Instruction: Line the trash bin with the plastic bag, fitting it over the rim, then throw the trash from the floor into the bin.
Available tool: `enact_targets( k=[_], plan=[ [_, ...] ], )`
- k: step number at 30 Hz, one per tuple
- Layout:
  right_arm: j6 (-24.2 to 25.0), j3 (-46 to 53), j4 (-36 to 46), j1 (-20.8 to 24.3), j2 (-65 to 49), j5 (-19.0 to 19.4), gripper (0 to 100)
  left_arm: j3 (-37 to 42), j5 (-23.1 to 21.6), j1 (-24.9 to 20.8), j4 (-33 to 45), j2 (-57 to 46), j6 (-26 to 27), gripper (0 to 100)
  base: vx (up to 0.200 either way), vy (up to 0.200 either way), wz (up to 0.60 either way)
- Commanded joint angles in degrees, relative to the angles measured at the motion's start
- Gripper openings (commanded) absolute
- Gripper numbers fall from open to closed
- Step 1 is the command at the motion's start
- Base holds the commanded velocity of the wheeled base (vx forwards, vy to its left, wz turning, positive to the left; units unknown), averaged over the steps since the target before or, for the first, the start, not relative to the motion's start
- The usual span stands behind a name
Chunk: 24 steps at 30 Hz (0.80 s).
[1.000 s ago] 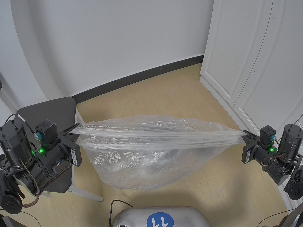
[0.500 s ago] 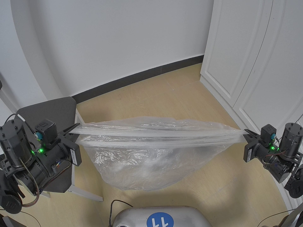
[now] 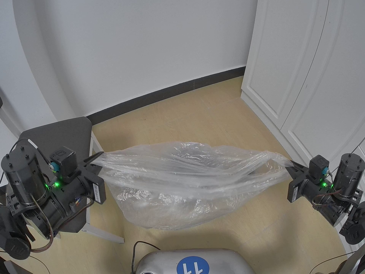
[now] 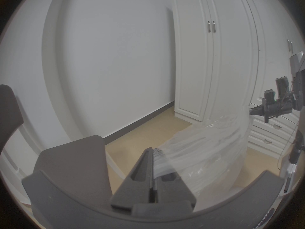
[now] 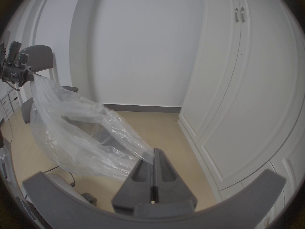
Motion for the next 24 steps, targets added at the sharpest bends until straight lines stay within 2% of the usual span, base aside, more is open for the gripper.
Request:
enact_targets(
  k=[1,5,9,10,13,19,24],
  plan=[
    [0.1,1.4,-1.1,3.7,2.4,0.4,0,0.1,-0.1,-3.6,-0.2,2.7,-0.1,0,0.0,0.0,0.0],
    [0.0,3.3,-7.4,6.6,7.3,0.1,0,0.9,0.0,-5.9,-3.8,4.9,-0.2,0,0.0,0.0,0.0],
    [-0.1,4.2,-12.6,7.0,10.9,-0.1,0,1.5,0.0,-6.7,-6.0,5.7,-0.1,0,0.0,0.0,0.0],
    [-0.1,4.6,-17.4,7.3,14.2,-0.3,0,1.6,0.1,-7.6,-7.2,6.4,-0.2,0,0.0,0.0,0.0],
    [-0.1,5.2,-20.4,7.5,17.5,-0.3,0,1.7,0.1,-9.0,-7.5,6.5,-0.6,0,0.0,0.0,0.0],
    [0.5,4.9,-20.4,10.0,18.0,0.3,0,1.3,0.0,-12.3,-7.8,7.1,-2.2,0,0.0,0.0,0.0],
    [1.7,4.4,-20.4,14.0,15.6,0.2,0,1.3,0.0,-16.9,-11.7,8.2,-4.9,0,0.0,0.0,0.0]
  ],
)
